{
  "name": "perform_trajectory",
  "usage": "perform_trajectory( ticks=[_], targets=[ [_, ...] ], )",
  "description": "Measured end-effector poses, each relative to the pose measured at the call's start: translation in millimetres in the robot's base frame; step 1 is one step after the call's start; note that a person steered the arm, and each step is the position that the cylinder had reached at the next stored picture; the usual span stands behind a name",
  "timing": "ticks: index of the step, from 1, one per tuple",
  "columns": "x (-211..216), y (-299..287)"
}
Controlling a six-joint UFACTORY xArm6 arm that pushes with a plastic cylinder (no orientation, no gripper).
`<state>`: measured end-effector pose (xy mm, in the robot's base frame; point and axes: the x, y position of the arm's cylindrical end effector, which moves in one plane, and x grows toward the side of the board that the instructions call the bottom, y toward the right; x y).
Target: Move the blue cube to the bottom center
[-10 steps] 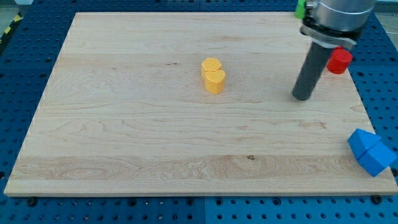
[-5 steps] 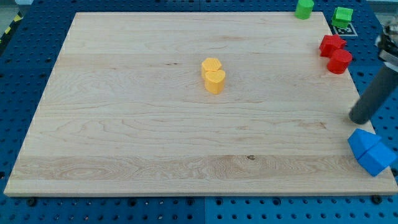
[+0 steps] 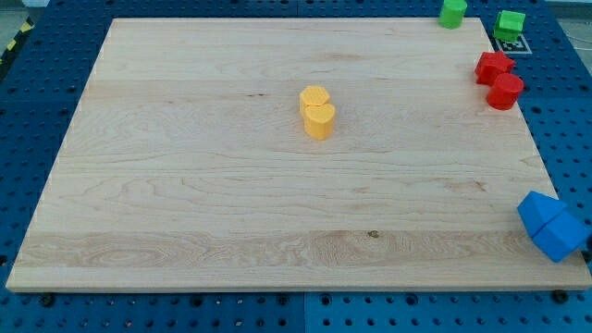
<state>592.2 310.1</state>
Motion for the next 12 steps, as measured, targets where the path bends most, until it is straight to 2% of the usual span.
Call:
perform_trajectory(
  ticks=[2,5,10,12],
  targets=[
    [-1.5,-43.8],
    [-7.8,-46.7],
    [-9.8,-125.7],
    [-12.5,-92.4]
  ],
)
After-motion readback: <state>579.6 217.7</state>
